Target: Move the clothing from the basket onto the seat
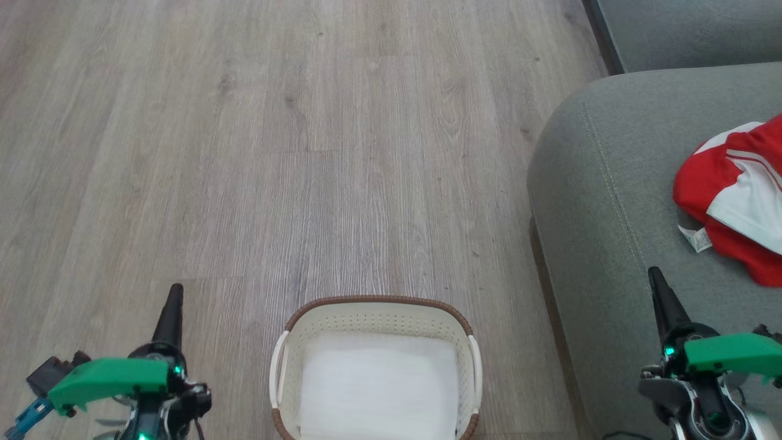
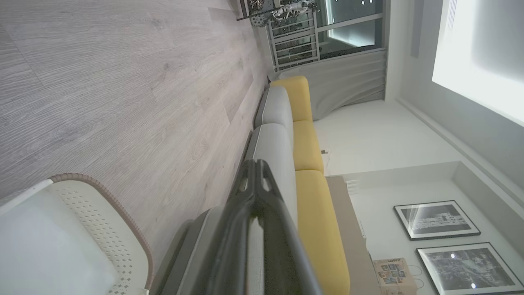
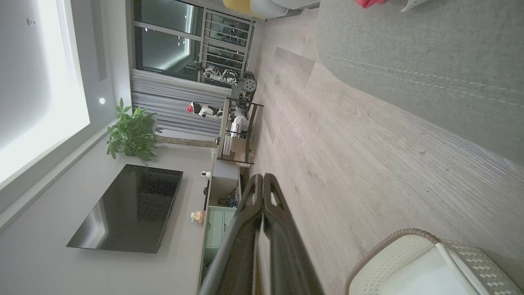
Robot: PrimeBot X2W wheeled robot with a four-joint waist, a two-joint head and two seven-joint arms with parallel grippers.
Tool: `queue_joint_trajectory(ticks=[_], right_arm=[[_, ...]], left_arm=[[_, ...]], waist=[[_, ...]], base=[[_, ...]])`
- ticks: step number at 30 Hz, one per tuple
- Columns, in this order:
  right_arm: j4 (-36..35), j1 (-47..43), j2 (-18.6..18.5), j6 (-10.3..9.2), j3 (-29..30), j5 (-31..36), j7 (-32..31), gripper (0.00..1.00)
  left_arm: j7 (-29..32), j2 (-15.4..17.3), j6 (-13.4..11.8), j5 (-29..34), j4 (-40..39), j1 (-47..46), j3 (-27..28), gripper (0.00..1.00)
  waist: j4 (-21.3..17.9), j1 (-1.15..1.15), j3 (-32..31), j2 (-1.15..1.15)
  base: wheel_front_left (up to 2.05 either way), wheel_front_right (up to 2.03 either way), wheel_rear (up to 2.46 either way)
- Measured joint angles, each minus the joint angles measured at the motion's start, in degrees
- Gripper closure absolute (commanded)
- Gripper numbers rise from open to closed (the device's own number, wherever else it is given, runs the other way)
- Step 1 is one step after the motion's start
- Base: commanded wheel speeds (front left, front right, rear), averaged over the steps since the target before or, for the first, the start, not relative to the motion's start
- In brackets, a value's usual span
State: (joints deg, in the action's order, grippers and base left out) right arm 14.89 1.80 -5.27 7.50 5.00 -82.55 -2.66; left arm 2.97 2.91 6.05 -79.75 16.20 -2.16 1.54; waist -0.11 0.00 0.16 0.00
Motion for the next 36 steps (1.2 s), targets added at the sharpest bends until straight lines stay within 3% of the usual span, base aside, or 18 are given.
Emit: queue_joint_trajectory(ticks=[19, 36], right_arm=[[0.9, 1.5, 1.6, 0.00, 2.0, -9.5, -3.1, 1.00], [1.0, 1.5, 1.8, 0.00, 2.1, -9.8, -3.1, 1.00]], left_arm=[[3.0, -0.1, 1.1, -12.2, -0.1, -0.8, 2.7, 1.00], [3.0, -0.2, 1.1, -12.4, -0.1, -1.2, 2.8, 1.00]], waist=[[0.1, 0.00, 0.0, 0.00], [0.1, 0.00, 0.0, 0.00]], base=[[0.00, 0.00, 0.00], [0.00, 0.00, 0.00]])
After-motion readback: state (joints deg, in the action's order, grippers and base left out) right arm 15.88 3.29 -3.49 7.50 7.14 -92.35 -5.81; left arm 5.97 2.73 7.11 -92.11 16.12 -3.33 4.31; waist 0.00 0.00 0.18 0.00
